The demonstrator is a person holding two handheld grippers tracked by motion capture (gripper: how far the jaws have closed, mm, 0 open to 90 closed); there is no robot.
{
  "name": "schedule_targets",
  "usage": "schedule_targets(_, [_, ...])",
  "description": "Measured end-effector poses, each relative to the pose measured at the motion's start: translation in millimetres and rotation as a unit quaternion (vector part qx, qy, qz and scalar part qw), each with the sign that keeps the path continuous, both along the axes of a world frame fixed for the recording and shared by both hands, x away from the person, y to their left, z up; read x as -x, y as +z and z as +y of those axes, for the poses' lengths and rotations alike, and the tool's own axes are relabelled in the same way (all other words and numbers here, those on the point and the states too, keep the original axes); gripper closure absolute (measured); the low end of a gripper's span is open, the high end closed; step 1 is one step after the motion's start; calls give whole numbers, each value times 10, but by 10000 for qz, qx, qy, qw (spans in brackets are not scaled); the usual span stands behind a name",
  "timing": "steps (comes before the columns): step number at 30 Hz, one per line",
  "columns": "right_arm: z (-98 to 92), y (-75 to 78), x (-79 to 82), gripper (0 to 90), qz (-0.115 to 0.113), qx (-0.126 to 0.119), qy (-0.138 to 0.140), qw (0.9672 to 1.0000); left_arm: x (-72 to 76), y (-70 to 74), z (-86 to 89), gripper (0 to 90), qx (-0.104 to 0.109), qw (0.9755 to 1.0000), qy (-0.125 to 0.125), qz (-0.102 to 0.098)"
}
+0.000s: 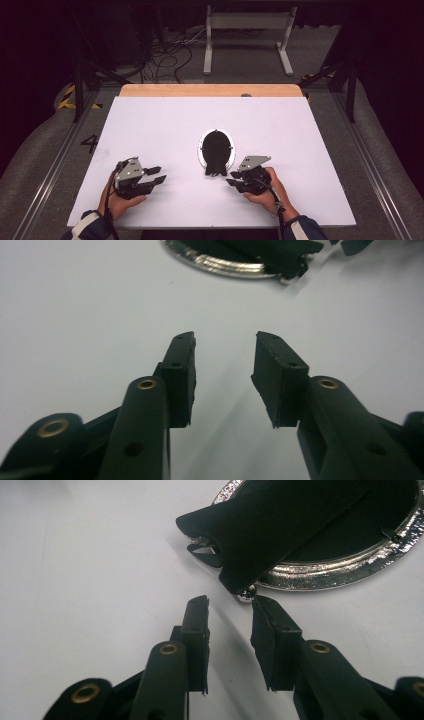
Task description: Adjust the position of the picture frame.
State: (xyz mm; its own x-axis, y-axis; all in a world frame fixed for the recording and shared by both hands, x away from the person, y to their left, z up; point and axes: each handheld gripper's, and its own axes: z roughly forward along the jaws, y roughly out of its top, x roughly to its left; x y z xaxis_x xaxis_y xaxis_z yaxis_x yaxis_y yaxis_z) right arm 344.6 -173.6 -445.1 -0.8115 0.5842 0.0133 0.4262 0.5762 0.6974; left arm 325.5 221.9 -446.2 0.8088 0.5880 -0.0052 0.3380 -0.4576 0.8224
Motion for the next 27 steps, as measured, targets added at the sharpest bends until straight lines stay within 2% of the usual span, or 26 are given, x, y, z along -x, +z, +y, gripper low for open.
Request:
schedule_targets(2, [20, -12, -15, 674, 26, 43, 27, 10000, 84, -18, 114, 505, -63, 9997, 243, -42])
schedule_targets(5, [53, -21, -32, 672, 55, 80, 61, 9999, 216, -52, 283, 435, -28, 9987, 517, -31])
schedule_targets(9, [99, -30, -54, 675, 67, 157, 147, 9997, 305, -82, 398, 371, -103, 9975, 699, -4])
schedule_targets(11, [119, -42, -72, 684, 21, 318, 184, 9993, 347, -98, 442, 346, -132, 9967, 795, 43])
schedule_targets(15, [117, -51, -112, 684, 69, 240, 182, 9995, 367, -92, 460, 333, -59, 9965, 834, 62])
schedule_targets(19, [125, -50, -128, 676, 46, 178, 126, 9998, 366, -108, 448, 323, -120, 9965, 821, 81])
schedule_targets(27, [73, -61, -163, 651, 282, -289, 50, 9992, 337, -120, 469, 295, -17, 9950, 972, 236])
